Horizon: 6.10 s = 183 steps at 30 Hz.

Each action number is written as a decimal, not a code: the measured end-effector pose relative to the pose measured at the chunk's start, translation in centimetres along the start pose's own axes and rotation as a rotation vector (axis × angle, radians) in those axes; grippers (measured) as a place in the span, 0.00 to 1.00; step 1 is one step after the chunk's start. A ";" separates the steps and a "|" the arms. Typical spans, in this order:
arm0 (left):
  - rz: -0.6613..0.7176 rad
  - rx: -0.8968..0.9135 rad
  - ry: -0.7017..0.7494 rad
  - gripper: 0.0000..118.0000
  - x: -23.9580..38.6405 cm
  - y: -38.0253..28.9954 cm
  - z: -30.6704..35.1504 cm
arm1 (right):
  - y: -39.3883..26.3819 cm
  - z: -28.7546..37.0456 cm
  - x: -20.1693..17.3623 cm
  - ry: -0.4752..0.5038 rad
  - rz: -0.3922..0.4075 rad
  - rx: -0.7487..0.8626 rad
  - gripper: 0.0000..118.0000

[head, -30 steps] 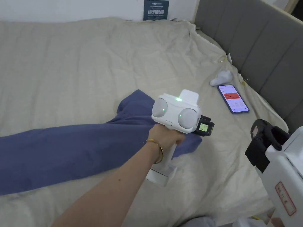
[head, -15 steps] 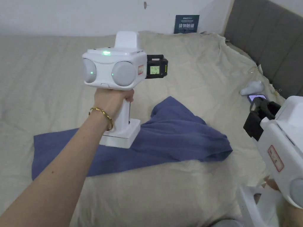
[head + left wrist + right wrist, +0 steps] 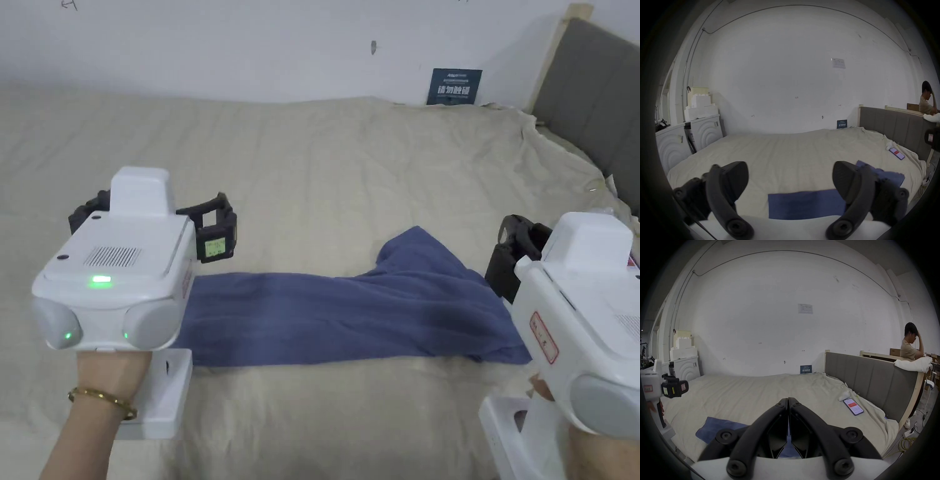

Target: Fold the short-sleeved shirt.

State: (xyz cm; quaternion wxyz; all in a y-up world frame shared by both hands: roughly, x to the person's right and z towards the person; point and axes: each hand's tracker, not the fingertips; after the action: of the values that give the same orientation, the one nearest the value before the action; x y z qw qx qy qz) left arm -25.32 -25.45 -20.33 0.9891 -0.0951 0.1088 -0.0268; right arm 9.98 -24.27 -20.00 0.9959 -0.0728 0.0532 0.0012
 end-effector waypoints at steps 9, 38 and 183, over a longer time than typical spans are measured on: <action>0.044 0.001 0.017 0.17 -1.3 -3.9 1.2 | -1.3 0.1 -1.9 0.017 0.019 -0.033 0.00; 0.054 -0.008 -0.023 0.00 0.7 -4.2 3.6 | -1.9 0.5 -1.4 0.037 0.012 -0.042 0.00; 0.013 0.129 0.437 0.00 -9.2 39.7 -29.4 | 44.6 -31.8 1.1 -0.306 0.052 0.104 0.01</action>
State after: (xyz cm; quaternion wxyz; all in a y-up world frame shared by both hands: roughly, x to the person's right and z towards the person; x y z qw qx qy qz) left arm -39.49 8.77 -54.27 0.9462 -0.0230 0.3194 -0.0475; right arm 7.29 15.26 -57.88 0.9945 -0.0186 -0.0971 0.0355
